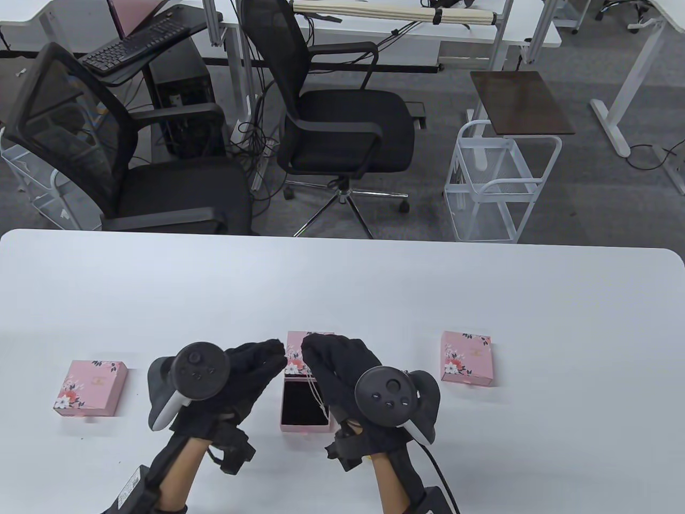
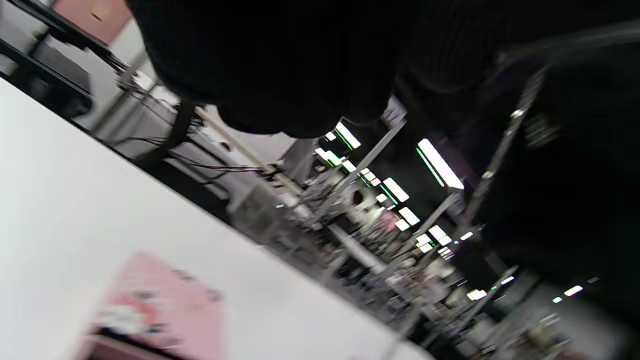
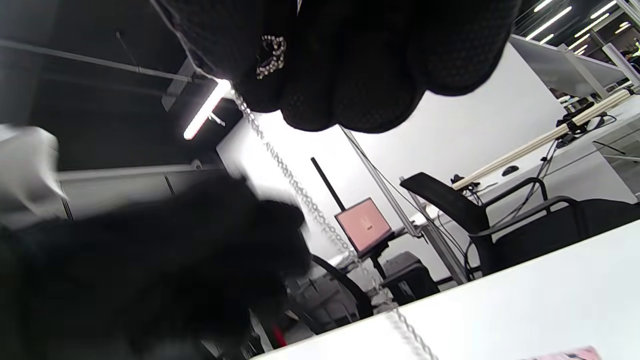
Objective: Dust necklace
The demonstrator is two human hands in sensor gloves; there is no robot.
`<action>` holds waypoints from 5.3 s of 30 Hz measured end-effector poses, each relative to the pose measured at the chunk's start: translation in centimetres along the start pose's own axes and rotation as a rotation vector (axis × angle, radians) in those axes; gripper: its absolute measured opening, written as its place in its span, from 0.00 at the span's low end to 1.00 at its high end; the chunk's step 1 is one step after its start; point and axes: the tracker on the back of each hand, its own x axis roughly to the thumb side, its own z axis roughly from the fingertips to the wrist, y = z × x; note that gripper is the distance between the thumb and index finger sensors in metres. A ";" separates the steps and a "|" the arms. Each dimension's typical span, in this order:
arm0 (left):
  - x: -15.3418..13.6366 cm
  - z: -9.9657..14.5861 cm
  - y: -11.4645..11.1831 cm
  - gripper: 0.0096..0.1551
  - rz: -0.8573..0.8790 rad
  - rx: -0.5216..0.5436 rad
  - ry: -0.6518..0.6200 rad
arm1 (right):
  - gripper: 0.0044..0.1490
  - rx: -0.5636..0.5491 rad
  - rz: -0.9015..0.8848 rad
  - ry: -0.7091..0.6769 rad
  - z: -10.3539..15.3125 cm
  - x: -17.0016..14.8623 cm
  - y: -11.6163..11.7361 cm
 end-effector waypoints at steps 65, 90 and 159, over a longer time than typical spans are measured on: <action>-1.9 1.4 4.2 0.21 0.326 0.299 0.026 | 0.21 0.119 -0.013 -0.019 0.1 1.9 5.9; 0.7 2.5 4.5 0.18 0.147 0.381 -0.087 | 0.21 0.205 0.000 0.006 0.1 1.3 6.2; 0.9 1.3 1.1 0.20 0.332 0.117 -0.031 | 0.32 -0.089 -0.388 0.084 0.6 0.9 4.6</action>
